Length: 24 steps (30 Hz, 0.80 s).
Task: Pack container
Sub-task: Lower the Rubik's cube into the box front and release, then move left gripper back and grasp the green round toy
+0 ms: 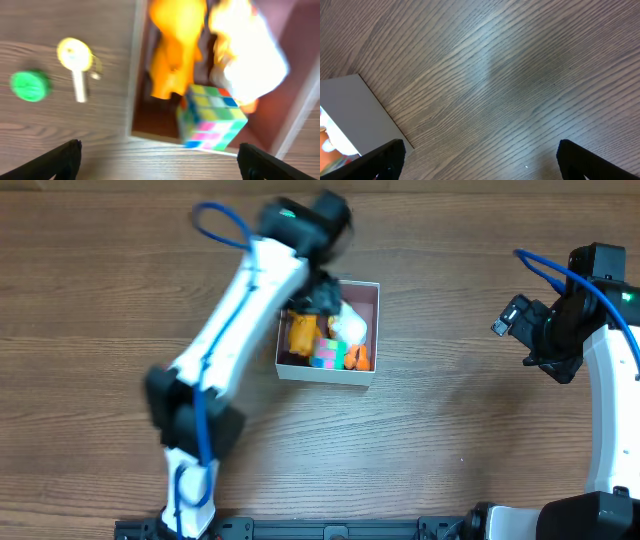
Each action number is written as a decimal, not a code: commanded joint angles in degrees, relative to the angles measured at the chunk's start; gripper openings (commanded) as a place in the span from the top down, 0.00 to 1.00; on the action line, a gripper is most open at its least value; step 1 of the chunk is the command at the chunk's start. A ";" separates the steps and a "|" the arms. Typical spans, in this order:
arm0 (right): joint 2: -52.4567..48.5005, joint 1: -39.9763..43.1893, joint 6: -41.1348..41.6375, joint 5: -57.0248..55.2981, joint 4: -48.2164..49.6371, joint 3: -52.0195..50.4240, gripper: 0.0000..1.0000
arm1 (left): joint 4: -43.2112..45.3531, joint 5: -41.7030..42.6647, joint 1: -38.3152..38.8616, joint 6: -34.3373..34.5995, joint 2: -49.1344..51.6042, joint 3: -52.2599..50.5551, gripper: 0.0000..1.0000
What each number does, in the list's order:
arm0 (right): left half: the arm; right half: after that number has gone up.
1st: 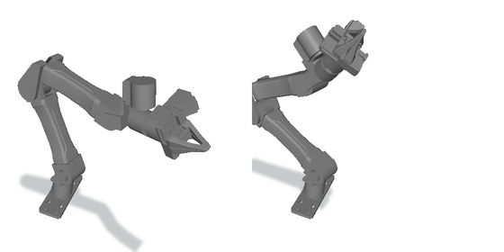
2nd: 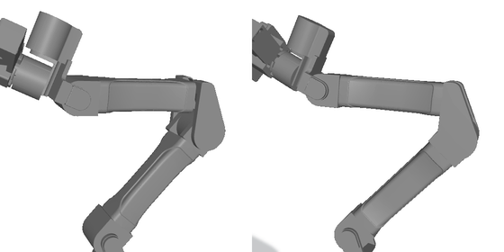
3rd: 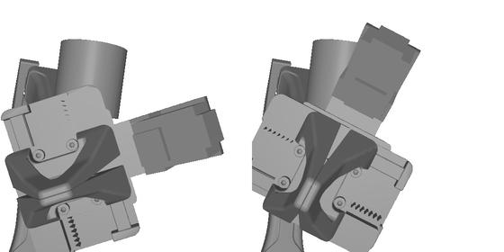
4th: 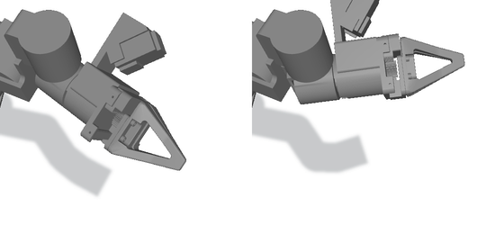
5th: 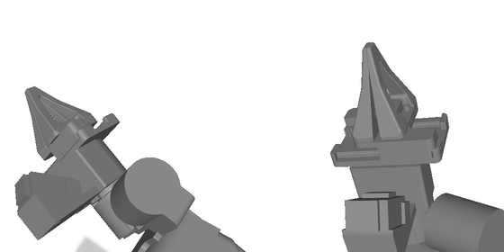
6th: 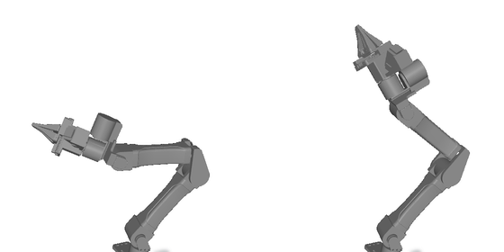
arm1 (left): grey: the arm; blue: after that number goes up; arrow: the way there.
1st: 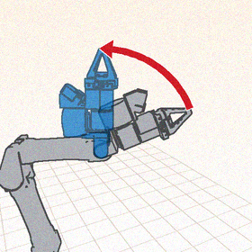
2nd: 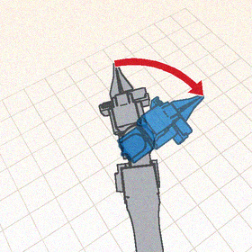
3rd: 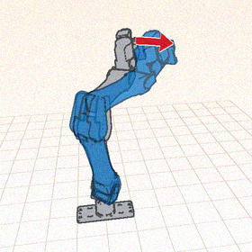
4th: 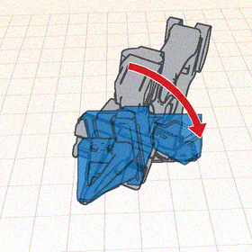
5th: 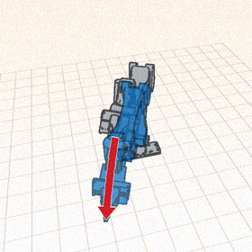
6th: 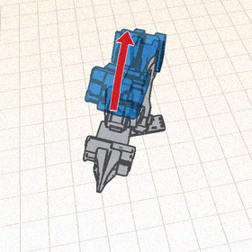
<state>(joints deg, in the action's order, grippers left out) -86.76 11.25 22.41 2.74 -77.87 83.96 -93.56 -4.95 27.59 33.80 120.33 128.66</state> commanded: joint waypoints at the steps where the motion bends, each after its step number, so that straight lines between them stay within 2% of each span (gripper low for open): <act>1: 0.48 0.07 -0.15 -0.07 0.17 -0.02 0.01 | -1.03 0.02 -2.49 -1.90 -7.72 2.23 0.20; 6: 0.48 0.07 -0.17 -0.04 0.07 -0.02 0.01 | -2.78 -3.10 -1.97 -2.29 -8.13 -0.55 0.55; 8: 0.48 0.07 -0.17 -0.07 -0.22 -0.02 0.01 | -2.23 -3.93 -1.90 -2.29 -8.13 -3.45 0.65; 9: 0.48 0.07 -0.17 -0.07 -0.44 -0.02 0.01 | -2.16 -5.49 -1.99 -2.21 -8.13 -5.05 0.77; 10: 0.48 0.09 -0.20 -0.09 -0.55 -0.02 0.01 | -2.25 -6.67 -2.12 -1.88 -8.13 -5.88 0.82; 12: 0.48 0.09 -0.22 -0.11 -0.68 -0.02 0.01 | -3.26 -8.92 -2.45 -1.88 -8.37 -5.81 0.84; 15: 0.48 0.09 -0.20 -0.09 -0.66 -0.02 0.00 | -3.26 -9.16 -4.44 -3.21 -11.58 -5.77 0.80; 18: 0.48 0.07 -0.20 -0.09 -0.79 -0.02 0.00 | -3.26 -8.98 -7.76 -4.07 -18.14 -5.79 0.65; 21: 0.48 0.09 -0.20 -0.09 -0.90 -0.02 0.00 | -3.26 -9.22 -12.15 -5.88 -25.94 -6.51 0.44; 24: 0.48 0.07 -0.17 -0.07 -0.81 -0.02 0.00 | -3.23 -11.06 -17.97 -8.70 -33.31 -11.02 0.19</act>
<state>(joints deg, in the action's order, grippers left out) -86.76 11.25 22.46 2.74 -78.91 83.96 -96.38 -12.99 14.63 28.45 96.03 121.54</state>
